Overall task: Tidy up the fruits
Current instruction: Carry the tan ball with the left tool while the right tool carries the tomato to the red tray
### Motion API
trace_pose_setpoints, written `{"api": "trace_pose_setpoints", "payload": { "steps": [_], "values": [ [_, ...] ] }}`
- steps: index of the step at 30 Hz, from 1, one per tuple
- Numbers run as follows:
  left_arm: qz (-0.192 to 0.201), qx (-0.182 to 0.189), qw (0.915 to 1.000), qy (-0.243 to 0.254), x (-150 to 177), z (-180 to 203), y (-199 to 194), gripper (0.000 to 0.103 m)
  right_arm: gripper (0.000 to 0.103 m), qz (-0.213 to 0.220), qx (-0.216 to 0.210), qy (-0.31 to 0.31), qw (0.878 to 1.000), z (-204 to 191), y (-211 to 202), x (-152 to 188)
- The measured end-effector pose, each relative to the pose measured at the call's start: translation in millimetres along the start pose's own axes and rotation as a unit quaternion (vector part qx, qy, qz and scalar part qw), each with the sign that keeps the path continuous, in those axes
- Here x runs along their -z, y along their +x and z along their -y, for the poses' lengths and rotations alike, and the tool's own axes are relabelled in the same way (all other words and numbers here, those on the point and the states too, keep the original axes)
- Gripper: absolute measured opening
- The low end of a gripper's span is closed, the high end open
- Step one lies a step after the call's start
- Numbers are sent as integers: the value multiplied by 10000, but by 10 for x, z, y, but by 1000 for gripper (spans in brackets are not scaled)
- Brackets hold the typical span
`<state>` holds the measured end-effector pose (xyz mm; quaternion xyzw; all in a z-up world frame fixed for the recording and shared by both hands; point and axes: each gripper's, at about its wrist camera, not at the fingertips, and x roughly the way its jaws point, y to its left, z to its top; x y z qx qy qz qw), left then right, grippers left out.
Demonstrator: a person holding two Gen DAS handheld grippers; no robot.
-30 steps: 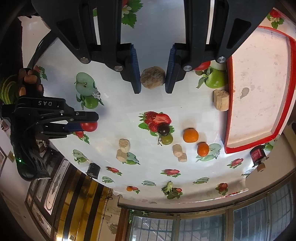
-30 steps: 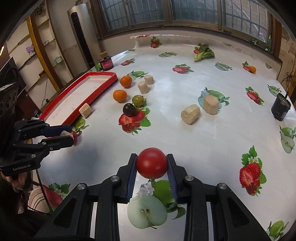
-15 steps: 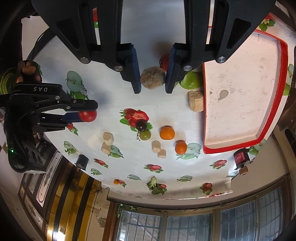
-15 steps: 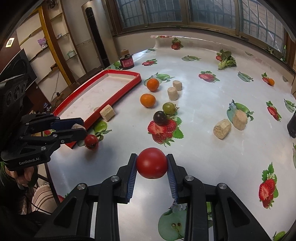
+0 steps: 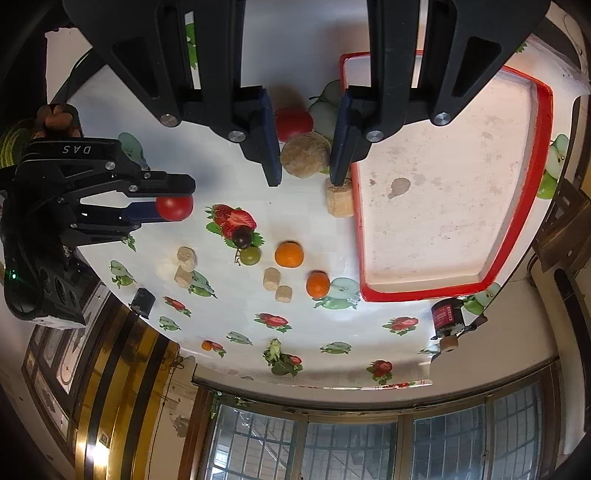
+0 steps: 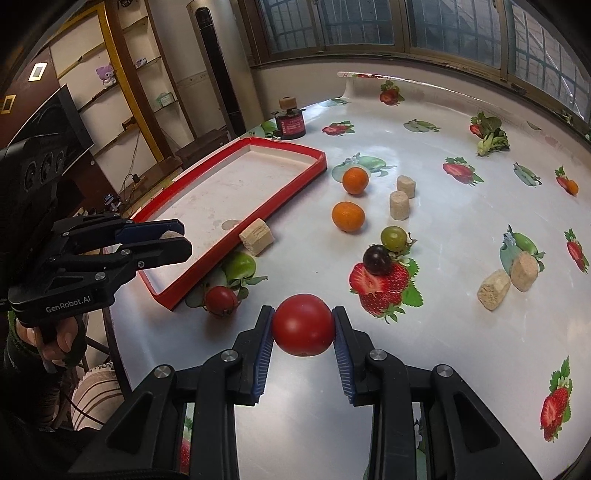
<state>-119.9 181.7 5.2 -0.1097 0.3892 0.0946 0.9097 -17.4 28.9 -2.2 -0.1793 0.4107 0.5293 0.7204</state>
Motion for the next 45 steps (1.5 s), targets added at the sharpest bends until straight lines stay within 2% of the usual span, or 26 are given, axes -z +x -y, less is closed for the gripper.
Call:
{"api": "trace_pose_setpoints", "payload": {
  "steps": [21,32,40,45],
  "values": [
    [63,-387,9986,-367,10,-479,-57,24,32,-15,-439,-360,9984,-448,350,-368],
    [138,-781,9934,-824,25,-1010,-119,24,32,-48,-844,-625,9945,-844,583,-583],
    [-9,-917,9903,-1048,166,-1263,-60,24,32,-268,-1127,-786,9902,-1170,945,-677],
    [-106,-914,9891,-1153,225,-1372,39,24,31,-459,-1155,-851,9886,-1290,1183,-670]
  ]
}}
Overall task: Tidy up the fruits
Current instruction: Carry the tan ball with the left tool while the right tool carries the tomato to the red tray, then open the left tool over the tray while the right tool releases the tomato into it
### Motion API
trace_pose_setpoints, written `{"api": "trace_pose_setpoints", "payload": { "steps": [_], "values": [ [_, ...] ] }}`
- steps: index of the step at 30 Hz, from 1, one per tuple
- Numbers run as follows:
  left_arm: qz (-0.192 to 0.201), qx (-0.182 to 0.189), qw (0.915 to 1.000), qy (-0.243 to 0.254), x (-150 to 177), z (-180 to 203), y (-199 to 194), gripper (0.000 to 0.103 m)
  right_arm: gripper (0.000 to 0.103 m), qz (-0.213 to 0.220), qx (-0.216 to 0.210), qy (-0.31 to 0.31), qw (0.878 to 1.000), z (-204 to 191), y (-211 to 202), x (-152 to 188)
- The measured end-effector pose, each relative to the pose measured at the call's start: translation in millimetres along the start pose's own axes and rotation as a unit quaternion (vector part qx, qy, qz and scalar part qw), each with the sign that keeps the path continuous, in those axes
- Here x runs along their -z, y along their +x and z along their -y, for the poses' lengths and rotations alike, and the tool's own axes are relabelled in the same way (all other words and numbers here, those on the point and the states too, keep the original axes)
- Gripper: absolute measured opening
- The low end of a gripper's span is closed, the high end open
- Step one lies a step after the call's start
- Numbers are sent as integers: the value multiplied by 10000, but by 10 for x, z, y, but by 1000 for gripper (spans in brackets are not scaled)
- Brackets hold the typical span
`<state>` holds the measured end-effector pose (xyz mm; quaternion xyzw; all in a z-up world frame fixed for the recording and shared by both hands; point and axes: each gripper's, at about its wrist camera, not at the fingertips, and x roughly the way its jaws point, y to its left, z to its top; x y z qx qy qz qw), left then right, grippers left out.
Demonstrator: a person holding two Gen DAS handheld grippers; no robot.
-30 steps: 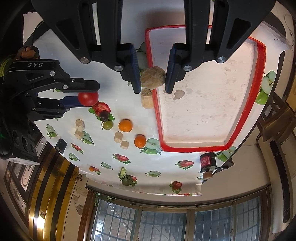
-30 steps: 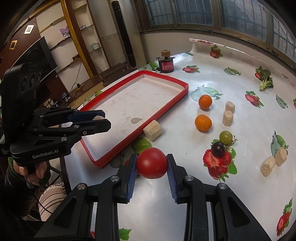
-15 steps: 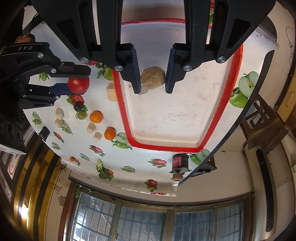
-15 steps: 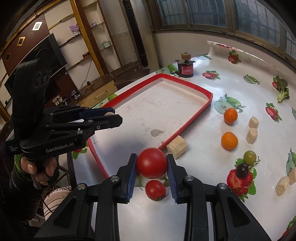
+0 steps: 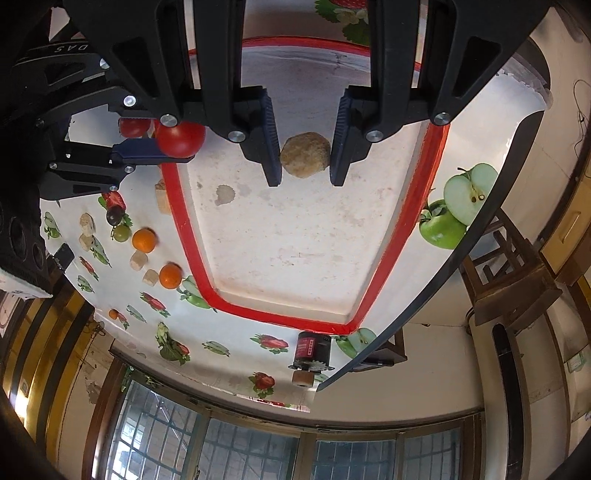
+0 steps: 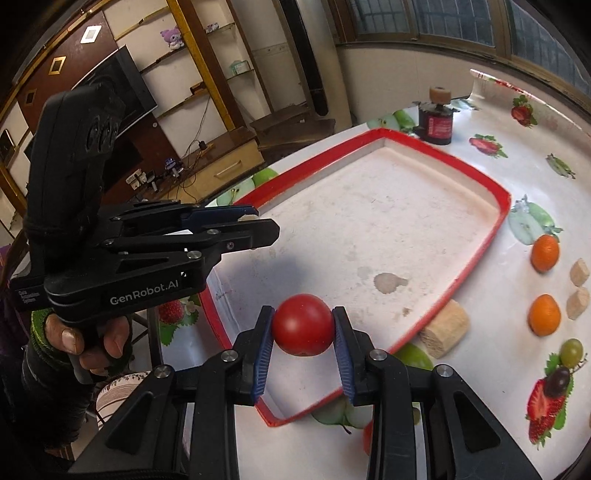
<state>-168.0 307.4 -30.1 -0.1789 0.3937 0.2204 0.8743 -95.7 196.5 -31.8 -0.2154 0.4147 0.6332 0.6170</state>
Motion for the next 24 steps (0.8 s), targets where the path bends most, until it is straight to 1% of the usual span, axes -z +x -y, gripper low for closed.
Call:
{"api": "trace_pose_setpoints", "payload": {
  "steps": [6,11,13,20,21,23,24],
  "values": [
    [-225,-35,9997,-120,60,-119,185,24,31,-227,-17,-70,9997,-36,245,-8],
    [-306,-84,9994,-121,113,-140,249,24,32,-394,-2,-67,9992,-19,407,21],
    [-349,-126,9993,-107,143,-133,285,24,34,-370,-29,-48,9993,-11,420,24],
    [-343,-194,9991,-154,168,-134,295,25,35,-374,14,-94,9993,-40,415,25],
    [-353,-216,9990,-155,164,-127,297,25,37,-380,31,-112,9992,-51,408,28],
    [-362,-234,9989,-163,166,-126,279,25,47,-384,48,-155,9991,-80,388,36],
    [-364,-232,9989,-164,167,-123,263,25,54,-364,59,-176,9992,-89,372,38]
  ]
}}
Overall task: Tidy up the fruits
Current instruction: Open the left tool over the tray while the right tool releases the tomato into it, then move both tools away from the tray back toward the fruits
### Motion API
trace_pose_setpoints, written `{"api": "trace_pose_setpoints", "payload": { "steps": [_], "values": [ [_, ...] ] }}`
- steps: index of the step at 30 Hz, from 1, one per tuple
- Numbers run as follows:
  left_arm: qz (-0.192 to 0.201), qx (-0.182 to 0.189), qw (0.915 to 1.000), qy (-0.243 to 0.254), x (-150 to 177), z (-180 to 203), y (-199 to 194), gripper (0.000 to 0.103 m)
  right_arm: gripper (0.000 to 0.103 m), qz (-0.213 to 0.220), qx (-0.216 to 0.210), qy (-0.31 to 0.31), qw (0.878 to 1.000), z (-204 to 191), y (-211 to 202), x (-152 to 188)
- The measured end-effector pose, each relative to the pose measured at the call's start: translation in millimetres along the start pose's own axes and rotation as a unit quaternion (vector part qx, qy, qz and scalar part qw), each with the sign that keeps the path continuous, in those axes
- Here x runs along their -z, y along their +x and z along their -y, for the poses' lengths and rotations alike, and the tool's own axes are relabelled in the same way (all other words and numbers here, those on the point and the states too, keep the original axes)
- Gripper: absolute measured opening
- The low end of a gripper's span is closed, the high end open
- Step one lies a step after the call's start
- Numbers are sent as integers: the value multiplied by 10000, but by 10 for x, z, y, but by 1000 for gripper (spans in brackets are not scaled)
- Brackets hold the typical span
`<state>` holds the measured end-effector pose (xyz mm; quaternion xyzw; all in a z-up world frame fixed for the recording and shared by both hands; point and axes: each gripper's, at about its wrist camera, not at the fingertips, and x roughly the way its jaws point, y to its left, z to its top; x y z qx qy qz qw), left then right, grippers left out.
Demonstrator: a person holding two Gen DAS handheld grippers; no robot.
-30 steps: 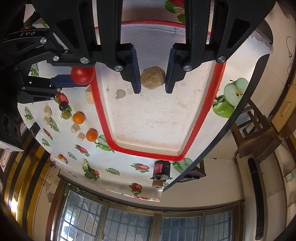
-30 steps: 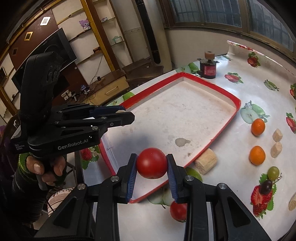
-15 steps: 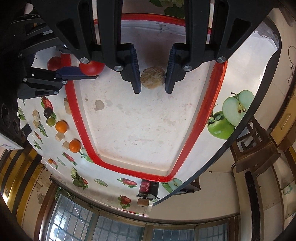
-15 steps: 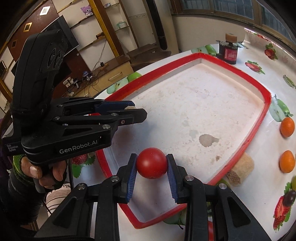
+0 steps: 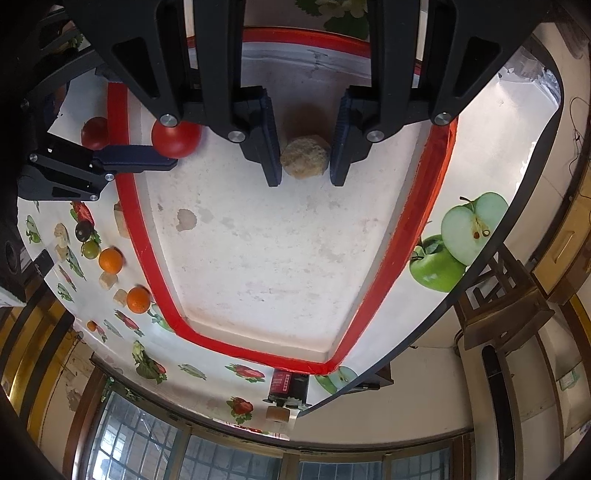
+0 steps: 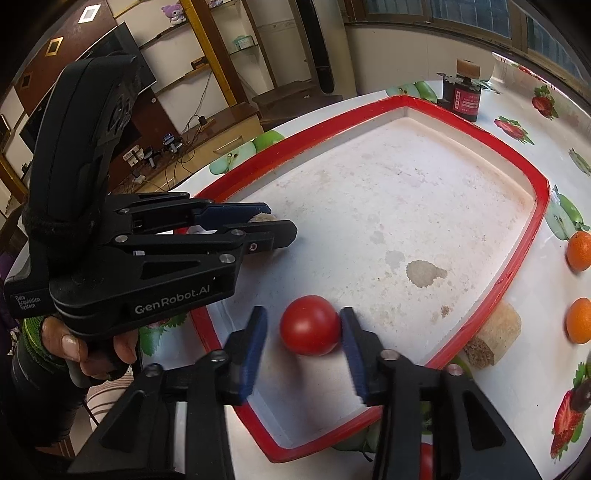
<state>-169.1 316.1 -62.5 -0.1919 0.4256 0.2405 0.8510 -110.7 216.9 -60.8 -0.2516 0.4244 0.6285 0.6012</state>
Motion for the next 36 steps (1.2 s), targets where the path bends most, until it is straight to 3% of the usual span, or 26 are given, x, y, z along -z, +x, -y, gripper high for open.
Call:
{"api": "trace_pose_setpoints", "payload": {
  "steps": [5,7,8,21,36],
  "values": [
    [37,7,10000,-5,-12,30,-78,26,56,101,-7,-66,9999,-48,-127,27],
    [53,-14,10000,-20,-17,37,-104,50,56,134,10,-68,9999,-51,-189,53],
    [93,-42,9999,-30,-18,43,-123,54,56,151,23,-56,9999,-37,-212,61],
    [184,-87,9998,56,-66,204,-252,55,56,443,171,201,9987,142,-659,298],
    [277,6,9992,295,-101,526,-367,55,56,669,510,910,9923,659,-1113,748]
  ]
}}
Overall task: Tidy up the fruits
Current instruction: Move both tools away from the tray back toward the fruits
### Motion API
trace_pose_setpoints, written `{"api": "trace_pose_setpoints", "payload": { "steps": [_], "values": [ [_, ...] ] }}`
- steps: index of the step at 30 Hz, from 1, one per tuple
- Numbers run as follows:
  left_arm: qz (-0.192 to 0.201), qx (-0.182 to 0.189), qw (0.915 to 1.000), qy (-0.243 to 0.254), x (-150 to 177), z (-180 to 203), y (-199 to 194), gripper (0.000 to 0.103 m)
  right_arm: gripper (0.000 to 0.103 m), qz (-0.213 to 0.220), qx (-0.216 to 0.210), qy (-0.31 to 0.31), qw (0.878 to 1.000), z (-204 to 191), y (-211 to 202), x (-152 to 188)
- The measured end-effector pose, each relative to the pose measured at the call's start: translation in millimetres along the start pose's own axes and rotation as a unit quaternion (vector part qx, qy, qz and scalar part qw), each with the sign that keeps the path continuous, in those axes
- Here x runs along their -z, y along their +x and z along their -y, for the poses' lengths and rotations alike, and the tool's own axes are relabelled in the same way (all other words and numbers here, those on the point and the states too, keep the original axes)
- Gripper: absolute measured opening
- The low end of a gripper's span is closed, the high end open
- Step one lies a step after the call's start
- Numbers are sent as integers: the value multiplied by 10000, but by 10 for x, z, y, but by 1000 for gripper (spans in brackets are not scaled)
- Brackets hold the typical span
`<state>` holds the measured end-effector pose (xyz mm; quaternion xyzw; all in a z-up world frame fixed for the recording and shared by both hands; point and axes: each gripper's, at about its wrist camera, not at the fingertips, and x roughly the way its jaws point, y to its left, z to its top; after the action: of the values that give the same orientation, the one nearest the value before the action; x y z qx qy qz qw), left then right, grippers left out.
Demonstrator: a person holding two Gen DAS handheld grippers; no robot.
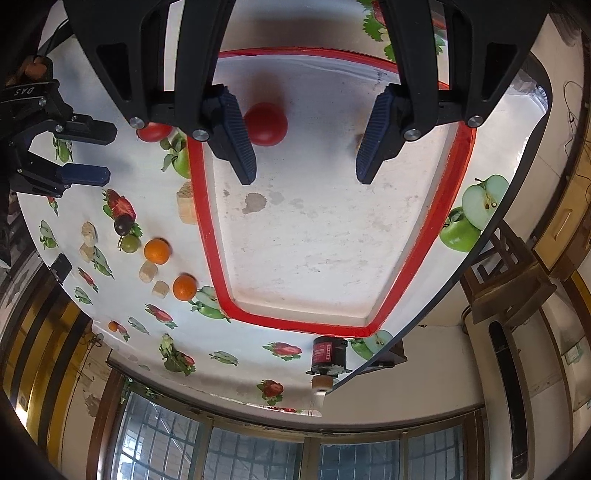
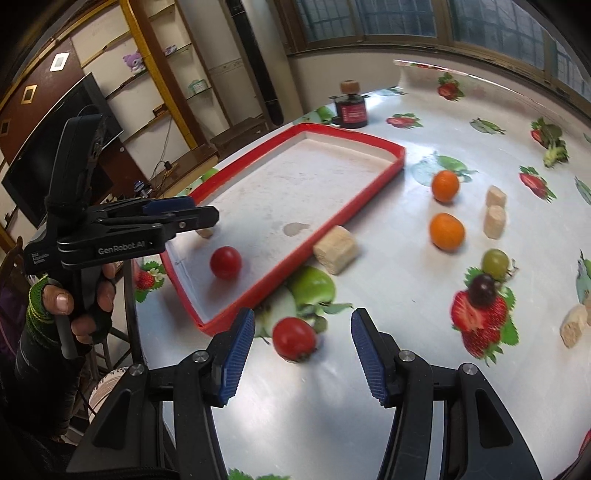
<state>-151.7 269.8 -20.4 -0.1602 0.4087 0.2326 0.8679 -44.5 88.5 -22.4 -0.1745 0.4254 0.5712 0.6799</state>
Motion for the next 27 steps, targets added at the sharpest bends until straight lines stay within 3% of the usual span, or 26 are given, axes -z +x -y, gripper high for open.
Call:
{"api": "trace_pose_setpoints", "payload": {
  "steps": [14,27],
  "values": [
    [23,421,9988,258,5,409,-58,55,56,215,457,472,9976,509,-376,243],
    [-151,1017,9915,798,119,988,-78,55,56,345,667,731,9945,763,-576,405]
  ]
}}
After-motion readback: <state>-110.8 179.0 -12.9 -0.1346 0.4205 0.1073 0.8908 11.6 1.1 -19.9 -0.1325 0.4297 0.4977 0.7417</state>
